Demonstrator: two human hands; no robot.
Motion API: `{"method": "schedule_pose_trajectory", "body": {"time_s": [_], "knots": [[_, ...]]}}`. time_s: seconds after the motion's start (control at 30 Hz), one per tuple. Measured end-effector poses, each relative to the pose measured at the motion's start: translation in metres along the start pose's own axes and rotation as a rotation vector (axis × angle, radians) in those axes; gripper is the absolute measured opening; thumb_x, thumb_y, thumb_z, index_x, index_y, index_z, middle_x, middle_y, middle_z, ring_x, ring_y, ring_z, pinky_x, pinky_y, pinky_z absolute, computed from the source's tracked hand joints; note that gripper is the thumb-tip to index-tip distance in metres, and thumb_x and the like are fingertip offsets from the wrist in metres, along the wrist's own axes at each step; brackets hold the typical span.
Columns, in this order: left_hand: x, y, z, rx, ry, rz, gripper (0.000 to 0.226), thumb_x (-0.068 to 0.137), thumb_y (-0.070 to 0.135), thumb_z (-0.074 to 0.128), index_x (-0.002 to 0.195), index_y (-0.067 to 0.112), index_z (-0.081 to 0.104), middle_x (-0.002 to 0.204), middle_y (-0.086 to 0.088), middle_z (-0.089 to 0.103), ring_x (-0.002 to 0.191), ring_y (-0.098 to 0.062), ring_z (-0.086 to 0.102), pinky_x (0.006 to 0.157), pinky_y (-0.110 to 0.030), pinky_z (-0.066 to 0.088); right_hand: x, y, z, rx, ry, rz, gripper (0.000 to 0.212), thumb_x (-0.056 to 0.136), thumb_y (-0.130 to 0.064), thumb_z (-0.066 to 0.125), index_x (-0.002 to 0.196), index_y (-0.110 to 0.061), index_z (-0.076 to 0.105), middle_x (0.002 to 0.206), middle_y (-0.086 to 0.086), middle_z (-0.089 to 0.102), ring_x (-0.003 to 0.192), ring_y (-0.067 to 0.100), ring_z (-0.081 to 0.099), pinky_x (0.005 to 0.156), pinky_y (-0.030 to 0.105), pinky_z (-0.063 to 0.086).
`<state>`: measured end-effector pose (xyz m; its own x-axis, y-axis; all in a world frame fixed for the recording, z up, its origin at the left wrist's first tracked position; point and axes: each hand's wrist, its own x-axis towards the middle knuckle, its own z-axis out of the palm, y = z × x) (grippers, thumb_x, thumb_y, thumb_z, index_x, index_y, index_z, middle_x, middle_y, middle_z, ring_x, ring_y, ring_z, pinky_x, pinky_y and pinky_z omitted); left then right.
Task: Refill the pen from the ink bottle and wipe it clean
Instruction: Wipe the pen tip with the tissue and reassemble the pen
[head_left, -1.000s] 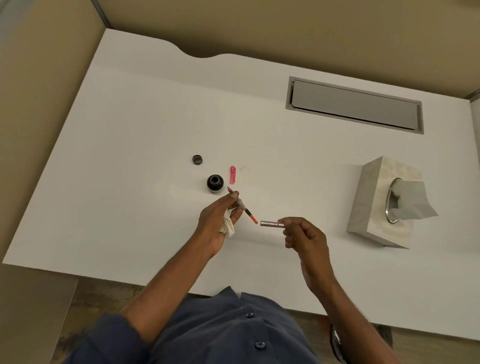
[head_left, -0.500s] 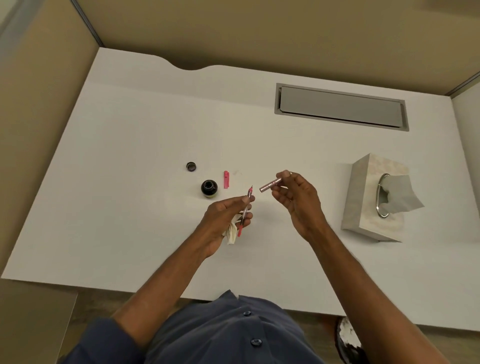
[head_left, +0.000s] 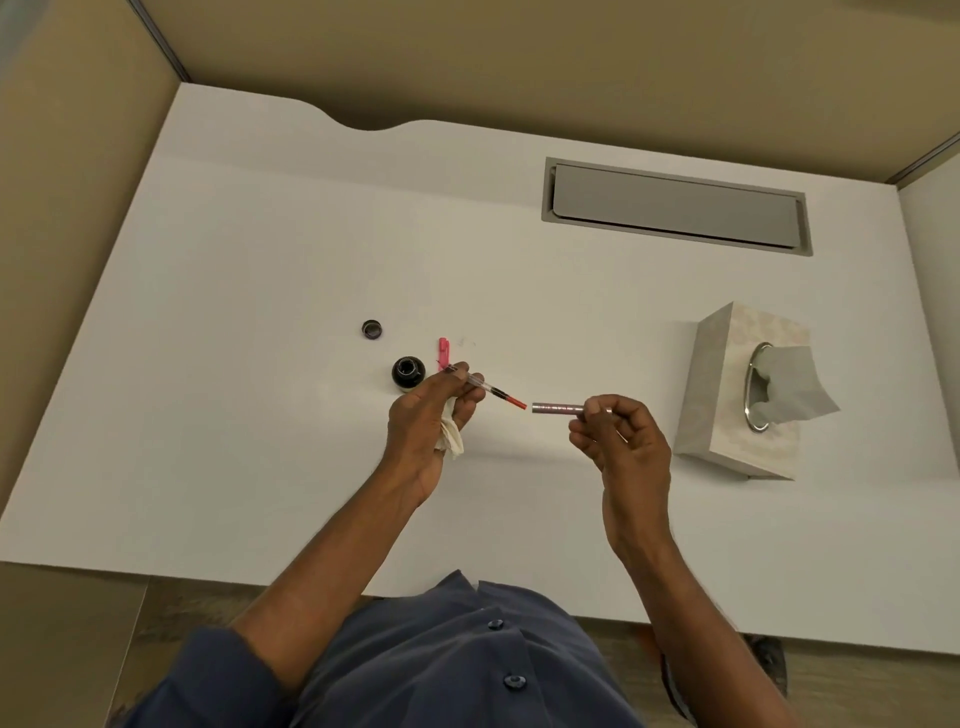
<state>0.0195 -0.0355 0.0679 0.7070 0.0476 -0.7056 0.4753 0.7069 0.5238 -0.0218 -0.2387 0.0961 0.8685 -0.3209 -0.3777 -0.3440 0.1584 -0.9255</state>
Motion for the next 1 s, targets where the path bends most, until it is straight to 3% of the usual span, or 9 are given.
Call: {"method": "schedule_pose_trajectory", "body": {"time_s": [0.2,0.43,0.63,0.83,1.0], "knots": [[-0.001,-0.006,0.01,-0.005,-0.011,0.0,0.012,0.09,0.011,0.074,0.1,0.006,0.076,0.096,-0.011,0.079,0.085,-0.019,0.077,0.069,-0.02,0.058,-0.005,0.005,0.01,-0.005,0.04,-0.016,0.014,0.098,-0.019,0.072,0.106,-0.007,0.071,0.101,0.014,0.073,0.086,0.022,0.077,0.083,0.03,0.063],[-0.002,-0.005,0.009,-0.151,0.035,-0.054,0.018,0.09,0.01,0.073,0.105,0.002,0.072,0.094,-0.01,0.079,0.083,-0.018,0.077,0.064,-0.018,0.058,-0.004,0.001,0.006,0.049,0.105,-0.015,0.013,0.099,-0.02,0.071,0.107,-0.01,0.07,0.095,0.005,0.072,0.086,0.021,0.077,0.087,0.035,0.063],[-0.007,-0.013,0.012,-0.227,0.028,-0.155,0.007,0.095,0.009,0.066,0.1,0.005,0.069,0.09,-0.007,0.078,0.084,-0.017,0.075,0.06,-0.016,0.058,-0.006,-0.004,0.009,-0.046,0.046,-0.14,0.014,0.098,-0.02,0.072,0.105,-0.009,0.069,0.09,-0.005,0.073,0.088,0.024,0.077,0.081,0.029,0.062],[-0.014,-0.015,0.019,-0.224,0.0,-0.193,0.005,0.096,0.008,0.065,0.097,0.005,0.069,0.092,-0.008,0.076,0.086,-0.017,0.072,0.058,-0.016,0.058,-0.008,-0.006,0.011,-0.129,0.01,-0.174,0.013,0.096,-0.023,0.075,0.105,-0.014,0.071,0.088,-0.009,0.073,0.082,0.018,0.076,0.085,0.035,0.063],[-0.021,-0.018,0.021,-0.203,-0.024,-0.242,0.005,0.093,0.011,0.069,0.095,0.007,0.073,0.1,-0.009,0.075,0.093,-0.019,0.072,0.066,-0.016,0.06,-0.008,-0.01,0.01,-0.201,-0.038,-0.196,0.012,0.095,-0.02,0.077,0.106,-0.017,0.074,0.095,-0.006,0.076,0.091,0.02,0.076,0.088,0.033,0.062]]}}
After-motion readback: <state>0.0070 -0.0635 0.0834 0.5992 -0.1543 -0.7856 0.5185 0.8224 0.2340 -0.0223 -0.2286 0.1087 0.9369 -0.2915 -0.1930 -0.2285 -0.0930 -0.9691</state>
